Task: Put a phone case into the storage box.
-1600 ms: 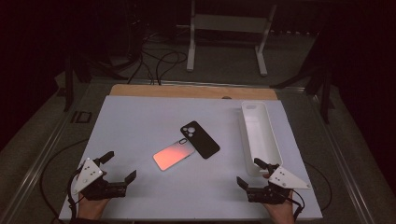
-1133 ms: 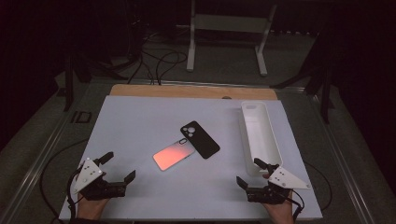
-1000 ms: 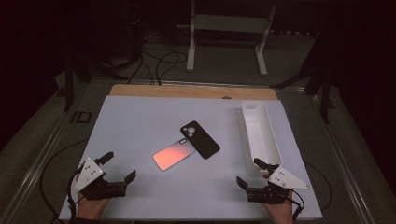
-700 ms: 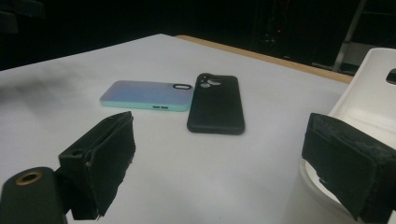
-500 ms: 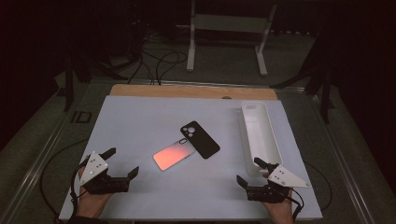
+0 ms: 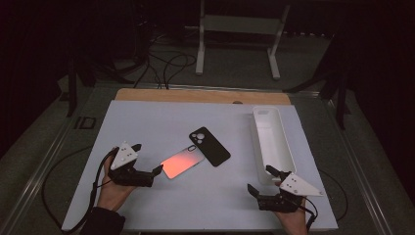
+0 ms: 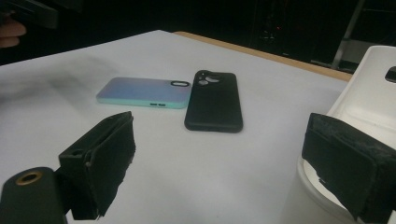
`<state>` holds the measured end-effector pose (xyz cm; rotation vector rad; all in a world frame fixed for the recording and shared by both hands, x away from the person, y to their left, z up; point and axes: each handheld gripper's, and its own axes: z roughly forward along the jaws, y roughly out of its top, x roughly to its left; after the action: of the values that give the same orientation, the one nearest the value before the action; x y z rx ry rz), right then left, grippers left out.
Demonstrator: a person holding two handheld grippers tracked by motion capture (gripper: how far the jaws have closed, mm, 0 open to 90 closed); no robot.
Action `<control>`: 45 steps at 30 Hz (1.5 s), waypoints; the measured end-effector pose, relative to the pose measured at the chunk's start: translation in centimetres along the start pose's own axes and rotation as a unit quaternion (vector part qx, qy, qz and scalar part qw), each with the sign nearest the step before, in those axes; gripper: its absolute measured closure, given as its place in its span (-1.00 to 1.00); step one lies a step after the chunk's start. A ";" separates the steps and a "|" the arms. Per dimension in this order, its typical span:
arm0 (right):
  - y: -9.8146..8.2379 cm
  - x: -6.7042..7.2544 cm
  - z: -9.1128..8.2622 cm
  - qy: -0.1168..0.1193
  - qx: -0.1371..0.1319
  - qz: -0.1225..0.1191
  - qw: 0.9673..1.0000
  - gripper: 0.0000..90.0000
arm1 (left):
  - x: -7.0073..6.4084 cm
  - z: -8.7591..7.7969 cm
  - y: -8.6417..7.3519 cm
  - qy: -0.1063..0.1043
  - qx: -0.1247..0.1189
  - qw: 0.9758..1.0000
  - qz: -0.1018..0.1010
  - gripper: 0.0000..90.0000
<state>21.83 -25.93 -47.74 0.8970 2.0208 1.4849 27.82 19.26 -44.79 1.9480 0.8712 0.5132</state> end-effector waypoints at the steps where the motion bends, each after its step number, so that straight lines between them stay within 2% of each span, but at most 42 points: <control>1: 0.0 0.0 0.0 0.000 0.000 0.000 1.000 -0.79 | 0.0 0.0 0.0 0.000 0.000 1.000 0.000 -1.00; 2: 0.0 0.0 0.0 -0.001 0.001 0.000 1.000 -0.79 | 0.1 0.7 0.2 -0.010 0.009 1.000 -0.003 -1.00; 3: 0.0 0.0 0.0 0.000 0.001 0.000 1.000 -0.79 | 0.1 0.7 0.2 -0.010 0.009 1.000 -0.003 -1.00; 5: 0.0 0.0 0.0 0.000 0.001 0.000 1.000 -0.79 | 0.1 1.8 0.6 -0.020 0.026 0.999 0.003 -1.00; 13: 0.0 0.0 0.0 -0.001 0.002 0.002 1.000 -0.79 | -0.1 3.8 1.5 -0.035 0.054 0.998 0.017 -1.00; 15: 0.0 0.0 0.0 0.000 0.002 0.002 1.000 -0.79 | -0.1 4.3 1.6 -0.036 0.067 0.997 0.023 -1.00; 16: -0.1 0.1 0.0 0.000 0.002 0.001 1.000 -0.79 | 0.0 4.9 1.6 -0.039 0.082 0.996 0.027 -1.00; 17: -0.1 0.1 0.0 0.000 0.003 0.000 1.000 -0.79 | 0.0 4.9 1.6 -0.039 0.082 0.996 0.027 -1.00; 18: -0.1 0.1 0.1 0.001 0.003 -0.001 1.000 -0.79 | 0.0 5.4 1.6 -0.041 0.095 0.994 0.034 -1.00; 19: -0.1 0.1 0.1 0.001 0.003 0.000 1.000 -0.79 | 0.0 5.4 1.6 -0.041 0.095 0.994 0.034 -1.00; 21: -0.1 0.1 0.1 0.002 0.003 0.000 1.000 -0.79 | -0.1 6.1 1.7 -0.043 0.111 0.992 0.044 -1.00; 22: -0.1 0.1 0.1 0.002 0.003 0.000 1.000 -0.79 | -0.1 6.1 1.7 -0.043 0.111 0.992 0.044 -1.00; 25: -0.1 0.1 0.1 0.002 0.003 -0.001 1.000 -0.79 | -0.1 7.0 1.9 -0.047 0.130 0.989 0.049 -1.00; 27: -0.1 0.0 0.1 0.002 0.004 -0.001 1.000 -0.79 | -0.1 7.2 1.9 -0.049 0.135 0.988 0.050 -1.00; 29: -0.1 0.0 0.1 0.001 0.003 0.000 1.000 -0.79 | -0.1 7.9 2.0 -0.052 0.152 0.985 0.056 -1.00; 30: -0.1 0.0 0.1 0.001 0.004 -0.001 1.000 -0.79 | -0.1 7.9 2.0 -0.052 0.152 0.985 0.056 -1.00; 31: -0.1 0.0 0.1 0.001 0.004 -0.001 1.000 -0.79 | -0.1 8.1 2.0 -0.054 0.158 0.984 0.058 -1.00; 32: -0.1 0.0 0.1 0.001 0.005 -0.001 1.000 -0.79 | -0.1 8.5 2.1 -0.055 0.168 0.982 0.064 -1.00; 33: -0.1 0.1 0.1 0.002 0.005 0.000 1.000 -0.79 | -0.1 8.5 2.1 -0.055 0.168 0.982 0.064 -1.00; 35: -0.1 0.1 0.1 0.002 0.005 0.000 1.000 -0.79 | -0.1 9.0 2.2 -0.059 0.182 0.979 0.067 -1.00; 36: -0.1 0.1 0.1 0.002 0.005 -0.001 1.000 -0.79 | -0.1 9.0 2.2 -0.059 0.182 0.979 0.067 -1.00; 39: -0.1 0.1 0.2 0.002 0.005 -0.001 1.000 -0.79 | -0.1 9.4 2.2 -0.062 0.196 0.976 0.069 -1.00; 41: -0.1 0.1 0.2 0.002 0.005 0.000 1.000 -0.79 | -0.1 9.8 2.1 -0.063 0.208 0.973 0.073 -1.00; 42: -0.1 0.1 0.2 0.002 0.005 0.000 1.000 -0.79 | -0.1 9.8 2.1 -0.063 0.208 0.973 0.073 -1.00; 43: -0.1 0.1 0.2 0.002 0.005 0.000 1.000 -0.79 | -0.2 10.0 2.1 -0.065 0.214 0.972 0.074 -1.00; 44: -0.1 0.1 0.2 0.002 0.005 0.000 1.000 -0.79 | -0.2 10.0 2.1 -0.065 0.214 0.972 0.074 -1.00; 45: -0.2 0.1 0.2 0.002 0.005 -0.001 1.000 -0.79 | -0.2 10.2 2.0 -0.066 0.220 0.970 0.079 -1.00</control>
<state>21.88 -25.81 -47.94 0.8969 2.0329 1.4793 35.09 12.62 -48.08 2.4416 0.7967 0.2905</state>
